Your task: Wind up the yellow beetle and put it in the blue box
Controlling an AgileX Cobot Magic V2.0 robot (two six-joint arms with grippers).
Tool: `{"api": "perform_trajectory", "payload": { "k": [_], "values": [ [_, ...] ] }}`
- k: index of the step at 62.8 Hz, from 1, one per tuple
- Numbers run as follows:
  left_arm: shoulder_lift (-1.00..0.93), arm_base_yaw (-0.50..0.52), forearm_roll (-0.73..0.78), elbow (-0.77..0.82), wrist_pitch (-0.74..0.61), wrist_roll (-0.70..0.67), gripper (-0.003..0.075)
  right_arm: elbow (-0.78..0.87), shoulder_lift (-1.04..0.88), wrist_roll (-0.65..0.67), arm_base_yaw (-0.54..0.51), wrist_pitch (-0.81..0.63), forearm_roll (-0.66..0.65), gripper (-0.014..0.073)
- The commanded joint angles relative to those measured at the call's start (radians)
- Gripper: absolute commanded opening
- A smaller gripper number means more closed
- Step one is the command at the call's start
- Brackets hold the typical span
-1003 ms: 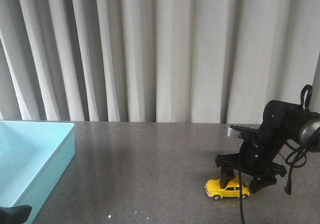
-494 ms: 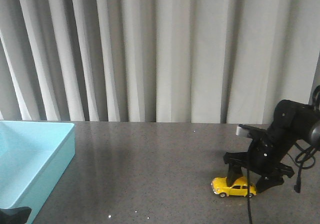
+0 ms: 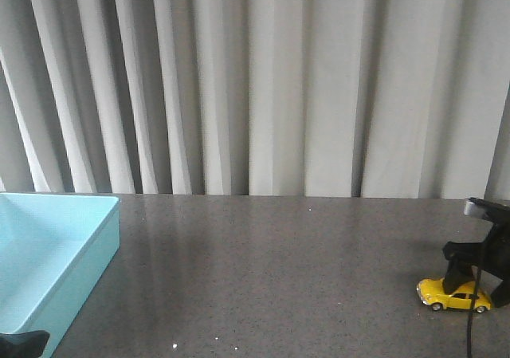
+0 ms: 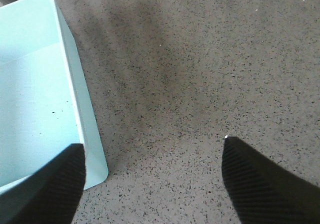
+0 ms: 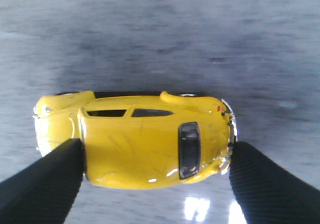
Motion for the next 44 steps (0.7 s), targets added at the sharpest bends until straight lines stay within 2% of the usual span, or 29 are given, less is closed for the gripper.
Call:
{"api": "perform_trajectory", "payload": {
  "k": [1, 8, 25, 32, 44],
  "values": [
    [-0.003, -0.009, 0.003, -0.035, -0.056, -0.001, 0.0539, -0.014, -0.031, -0.066, -0.046, 0.046, -0.047, 0.0578],
    [-0.003, -0.009, 0.003, -0.035, -0.059, -0.001, 0.0539, -0.014, -0.031, -0.111, -0.069, 0.047, -0.050, 0.0578],
    [-0.003, -0.009, 0.005, -0.035, -0.060, -0.001, 0.0539, -0.016, -0.050, -0.127, -0.077, 0.044, -0.034, 0.0578],
    [-0.003, -0.009, 0.005, -0.035, -0.060, -0.001, 0.0539, -0.016, -0.109, -0.123, -0.077, 0.032, 0.007, 0.0578],
    [-0.003, -0.009, 0.005, -0.035, -0.075, -0.001, 0.0539, -0.014, -0.263, -0.100, -0.063, 0.037, 0.003, 0.0578]
  ]
}}
